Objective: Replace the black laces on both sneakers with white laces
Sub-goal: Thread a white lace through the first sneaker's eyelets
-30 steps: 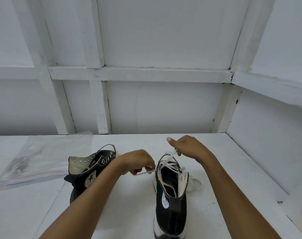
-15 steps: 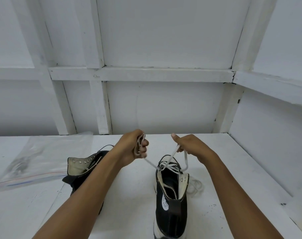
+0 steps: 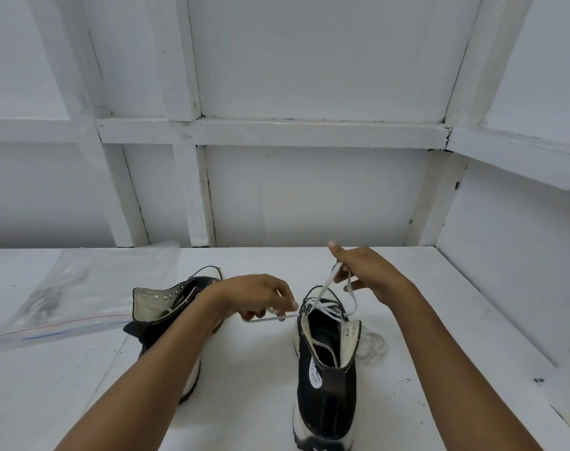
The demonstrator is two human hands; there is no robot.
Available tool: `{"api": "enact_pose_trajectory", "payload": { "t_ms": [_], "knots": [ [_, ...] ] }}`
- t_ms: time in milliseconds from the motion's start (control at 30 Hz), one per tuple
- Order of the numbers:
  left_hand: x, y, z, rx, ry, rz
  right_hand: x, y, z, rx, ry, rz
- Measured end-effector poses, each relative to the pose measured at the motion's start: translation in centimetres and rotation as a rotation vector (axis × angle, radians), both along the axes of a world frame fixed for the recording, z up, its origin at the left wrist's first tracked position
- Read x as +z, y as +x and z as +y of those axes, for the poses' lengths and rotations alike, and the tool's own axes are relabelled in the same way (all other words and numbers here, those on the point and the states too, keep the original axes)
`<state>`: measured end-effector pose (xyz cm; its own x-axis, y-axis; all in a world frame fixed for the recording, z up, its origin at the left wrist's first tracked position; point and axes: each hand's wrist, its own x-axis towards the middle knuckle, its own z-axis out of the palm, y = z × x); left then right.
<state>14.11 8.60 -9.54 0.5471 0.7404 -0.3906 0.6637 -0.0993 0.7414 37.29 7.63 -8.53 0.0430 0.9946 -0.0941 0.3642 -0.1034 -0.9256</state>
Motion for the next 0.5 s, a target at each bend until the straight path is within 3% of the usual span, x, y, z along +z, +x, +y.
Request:
{"api": "enact_pose_trajectory", "payload": {
  "t_ms": [100,267,400,500],
  "knots": [
    [-0.2,0.6,-0.4,-0.118,0.033,0.023,0.1,0.0,-0.2,0.005,-0.019,0.059],
    [-0.2,1.0,0.3,0.24,0.105,-0.378,0.0,0.1,-0.7,0.022,-0.051,0.051],
    [-0.3,1.7,0.5,0.393,-0.212,-0.833,-0.7,0.0,-1.0,0.09,-0.092,-0.034],
    [-0.7,2.1,0.5,0.461,-0.22,-0.784,-1.1,0.1,-1.0,0.15,-0.117,-0.063]
  ]
}}
